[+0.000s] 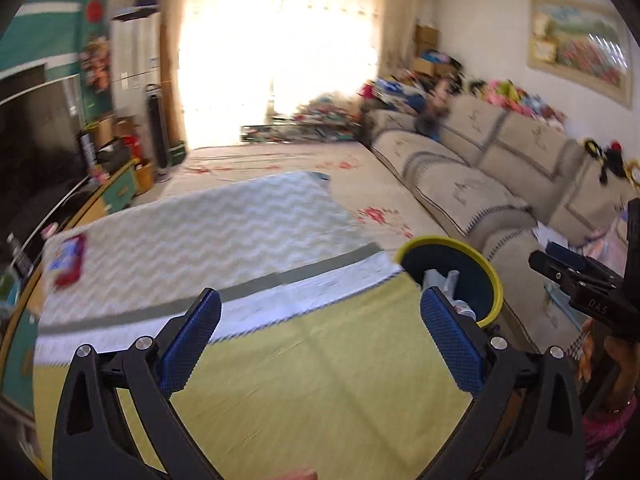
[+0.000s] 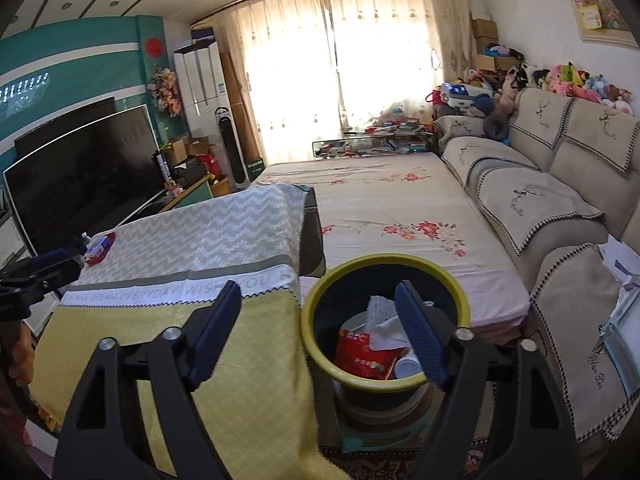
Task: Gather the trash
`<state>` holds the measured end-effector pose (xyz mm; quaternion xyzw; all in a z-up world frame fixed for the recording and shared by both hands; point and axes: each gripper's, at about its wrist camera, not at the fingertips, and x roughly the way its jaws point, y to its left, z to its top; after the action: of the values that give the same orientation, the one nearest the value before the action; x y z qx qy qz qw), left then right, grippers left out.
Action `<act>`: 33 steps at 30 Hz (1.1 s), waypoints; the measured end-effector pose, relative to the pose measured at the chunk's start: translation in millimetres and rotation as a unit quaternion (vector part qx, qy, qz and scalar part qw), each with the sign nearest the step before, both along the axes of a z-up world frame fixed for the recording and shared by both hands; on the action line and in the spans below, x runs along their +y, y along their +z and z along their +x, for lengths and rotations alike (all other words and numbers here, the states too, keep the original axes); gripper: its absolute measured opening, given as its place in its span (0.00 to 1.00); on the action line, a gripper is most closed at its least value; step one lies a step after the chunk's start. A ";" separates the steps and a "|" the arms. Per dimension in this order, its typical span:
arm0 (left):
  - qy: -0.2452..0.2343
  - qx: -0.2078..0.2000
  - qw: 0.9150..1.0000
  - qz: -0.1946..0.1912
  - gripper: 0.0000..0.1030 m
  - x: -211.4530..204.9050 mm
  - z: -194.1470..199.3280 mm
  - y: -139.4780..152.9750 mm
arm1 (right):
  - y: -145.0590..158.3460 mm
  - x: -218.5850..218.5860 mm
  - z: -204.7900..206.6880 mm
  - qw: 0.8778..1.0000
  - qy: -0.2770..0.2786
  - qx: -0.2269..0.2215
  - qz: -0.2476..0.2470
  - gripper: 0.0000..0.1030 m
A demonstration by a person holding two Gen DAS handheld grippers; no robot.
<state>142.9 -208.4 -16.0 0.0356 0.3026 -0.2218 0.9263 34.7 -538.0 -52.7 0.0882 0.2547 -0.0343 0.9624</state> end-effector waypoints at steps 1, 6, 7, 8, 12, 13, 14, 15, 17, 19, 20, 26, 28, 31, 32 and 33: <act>0.018 -0.002 1.000 -0.004 0.95 18.9 -7.0 0.8 | 3.7 5.5 -3.9 1.000 0.005 -0.005 -0.002 0.88; 0.111 -0.017 0.994 -0.012 0.95 102.7 -47.6 -1.0 | 21.4 36.0 -25.5 0.999 0.023 -0.027 -0.020 0.93; 0.126 -0.022 0.992 -0.011 0.95 115.1 -56.3 -1.9 | 24.0 40.3 -28.2 0.999 0.026 -0.028 -0.024 0.93; 0.141 -0.027 0.990 -0.009 0.95 126.1 -65.9 -1.5 | 25.6 45.1 -31.6 0.999 0.029 -0.029 -0.028 0.93; 0.175 -0.042 0.984 -0.011 0.95 162.7 -97.8 -0.6 | 28.5 55.4 -44.3 0.998 0.038 -0.036 -0.032 0.93; 0.181 -0.045 0.982 -0.006 0.95 165.7 -106.2 0.6 | 29.2 56.7 -47.5 0.998 0.037 -0.039 -0.032 0.93; 0.188 -0.049 0.981 -0.002 0.95 169.0 -110.9 1.2 | 29.7 60.6 -50.5 0.998 0.036 -0.042 -0.032 0.93; 0.190 -0.052 0.980 -0.003 0.95 171.4 -114.7 2.5 | 30.8 61.8 -53.4 0.998 0.035 -0.045 -0.033 0.93; 0.193 -0.054 0.980 -0.006 0.95 174.3 -123.0 3.3 | 32.3 64.7 -59.1 0.998 0.031 -0.049 -0.036 0.93; 0.196 -0.056 0.979 -0.012 0.95 176.7 -127.1 4.2 | 32.5 67.6 -62.2 0.997 0.028 -0.052 -0.043 0.93; 0.198 -0.056 0.978 -0.014 0.95 177.1 -128.4 3.9 | 32.6 68.5 -62.9 0.997 0.026 -0.051 -0.046 0.93; 0.194 -0.050 0.980 -0.008 0.95 170.4 -128.2 -0.2 | 29.0 69.4 -61.2 0.997 0.029 -0.047 -0.047 0.93; 0.191 -0.047 0.980 -0.007 0.95 166.3 -126.5 -1.5 | 27.4 69.5 -59.3 0.997 0.030 -0.044 -0.047 0.93; 0.189 -0.044 0.981 -0.009 0.95 162.4 -122.6 -1.9 | 26.0 69.9 -56.1 0.998 0.031 -0.041 -0.047 0.93; 0.190 -0.043 0.981 -0.010 0.95 161.9 -121.3 -1.7 | 25.5 70.5 -55.1 0.998 0.031 -0.040 -0.047 0.93; 0.191 -0.042 0.981 -0.011 0.95 162.9 -120.8 -2.3 | 24.7 70.8 -54.4 0.998 0.031 -0.039 -0.047 0.93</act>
<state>22.1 -45.5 -18.3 -0.0240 0.2623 -0.0430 0.9637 -19.6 -467.2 -28.0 0.0363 0.2177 -0.0130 0.9753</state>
